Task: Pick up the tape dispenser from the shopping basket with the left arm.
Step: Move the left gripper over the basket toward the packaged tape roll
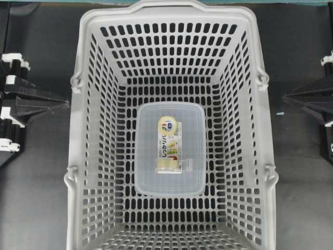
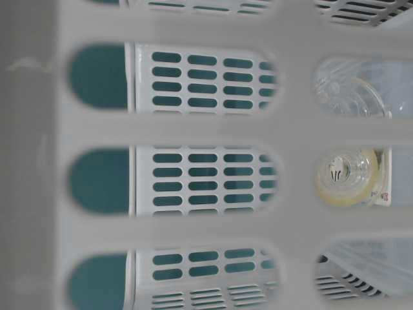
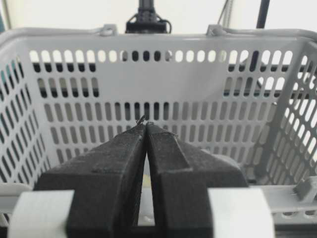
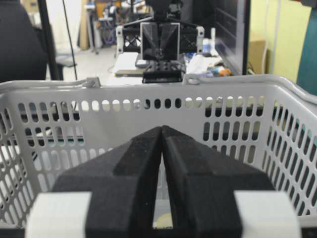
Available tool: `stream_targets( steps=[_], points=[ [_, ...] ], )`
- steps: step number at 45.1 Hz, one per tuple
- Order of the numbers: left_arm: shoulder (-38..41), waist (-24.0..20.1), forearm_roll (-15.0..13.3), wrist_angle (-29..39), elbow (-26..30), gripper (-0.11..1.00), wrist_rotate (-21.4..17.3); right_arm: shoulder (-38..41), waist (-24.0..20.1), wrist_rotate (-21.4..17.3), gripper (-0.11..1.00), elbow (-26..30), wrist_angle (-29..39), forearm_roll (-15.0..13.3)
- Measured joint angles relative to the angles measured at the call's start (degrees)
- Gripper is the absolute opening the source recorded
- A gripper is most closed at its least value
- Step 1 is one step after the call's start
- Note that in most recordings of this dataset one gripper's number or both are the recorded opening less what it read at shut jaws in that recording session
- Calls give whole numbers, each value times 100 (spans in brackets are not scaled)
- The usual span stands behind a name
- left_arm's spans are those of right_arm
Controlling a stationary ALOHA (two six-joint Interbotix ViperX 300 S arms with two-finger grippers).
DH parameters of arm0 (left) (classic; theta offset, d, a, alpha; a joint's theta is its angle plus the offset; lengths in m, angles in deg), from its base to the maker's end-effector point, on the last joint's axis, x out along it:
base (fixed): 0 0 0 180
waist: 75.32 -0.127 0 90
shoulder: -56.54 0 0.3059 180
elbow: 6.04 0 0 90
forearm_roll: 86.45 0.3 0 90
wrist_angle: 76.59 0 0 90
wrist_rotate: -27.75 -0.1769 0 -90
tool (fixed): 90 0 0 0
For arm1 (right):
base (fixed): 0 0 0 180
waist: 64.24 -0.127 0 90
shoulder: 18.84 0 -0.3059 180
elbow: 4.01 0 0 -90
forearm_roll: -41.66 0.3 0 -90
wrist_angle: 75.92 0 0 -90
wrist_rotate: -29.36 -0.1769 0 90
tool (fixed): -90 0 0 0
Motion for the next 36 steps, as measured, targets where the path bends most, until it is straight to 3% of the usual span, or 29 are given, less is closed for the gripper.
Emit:
stream_targets(
  steps=[3,14,36],
  points=[
    [0,0,62,97,70,2,62,-9,0,-9,0,0,0,9],
    [492,123,220,1573,1327,0,519,-299,0,-9,0,53,53,9],
    [3006,580,229,4403,3841,0,519,-536,0,-26,1,105,861,18]
  ],
)
